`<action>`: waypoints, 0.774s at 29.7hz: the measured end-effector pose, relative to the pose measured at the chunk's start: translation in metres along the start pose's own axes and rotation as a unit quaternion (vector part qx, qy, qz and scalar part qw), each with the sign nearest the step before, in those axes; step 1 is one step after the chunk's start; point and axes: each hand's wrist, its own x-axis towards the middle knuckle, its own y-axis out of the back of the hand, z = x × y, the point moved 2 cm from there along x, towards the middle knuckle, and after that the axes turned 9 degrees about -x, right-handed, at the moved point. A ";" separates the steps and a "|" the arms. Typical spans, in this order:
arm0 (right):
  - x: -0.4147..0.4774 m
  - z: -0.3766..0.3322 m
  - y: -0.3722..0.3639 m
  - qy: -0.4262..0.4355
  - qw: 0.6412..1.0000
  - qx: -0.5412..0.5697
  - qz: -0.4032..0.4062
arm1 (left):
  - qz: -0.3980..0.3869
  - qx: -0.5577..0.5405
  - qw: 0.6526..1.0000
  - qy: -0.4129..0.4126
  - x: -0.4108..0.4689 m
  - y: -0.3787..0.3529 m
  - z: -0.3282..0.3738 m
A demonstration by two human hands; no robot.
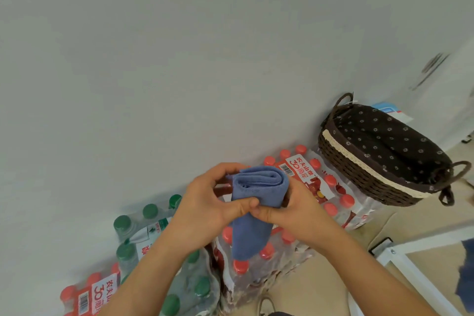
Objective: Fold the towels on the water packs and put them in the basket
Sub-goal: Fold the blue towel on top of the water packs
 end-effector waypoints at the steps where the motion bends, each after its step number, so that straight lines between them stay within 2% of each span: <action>1: -0.001 -0.004 0.002 0.003 1.000 -0.024 -0.002 | 0.002 0.019 1.000 -0.005 0.002 -0.001 0.004; 3: -0.003 -0.016 0.014 0.033 0.989 -0.140 0.023 | 0.000 0.095 0.995 -0.026 0.006 -0.004 0.014; 6: 0.000 -0.039 0.036 0.085 0.926 -0.368 0.010 | -0.013 0.242 0.968 -0.063 0.018 -0.015 0.028; 8: 0.007 -0.049 0.052 0.104 0.895 -0.433 -0.005 | -0.021 0.245 0.967 -0.067 0.029 -0.023 0.034; 11: 0.015 -0.053 0.086 0.095 0.921 -0.377 0.007 | -0.067 0.183 0.980 -0.052 0.045 -0.037 0.039; 14: 0.021 -0.051 0.135 0.077 0.946 -0.314 0.027 | -0.122 0.239 0.962 -0.053 0.059 -0.056 0.038; 16: 0.026 -0.044 0.171 0.072 0.952 -0.296 0.028 | -0.121 0.240 0.962 -0.054 0.072 -0.070 0.038; 20: 0.039 -0.018 0.252 0.050 0.964 -0.260 0.015 | -0.093 0.167 0.980 -0.052 0.115 -0.115 0.040; 23: 0.053 0.009 0.315 0.011 0.979 -0.202 0.005 | -0.070 0.216 0.969 -0.093 0.156 -0.168 0.041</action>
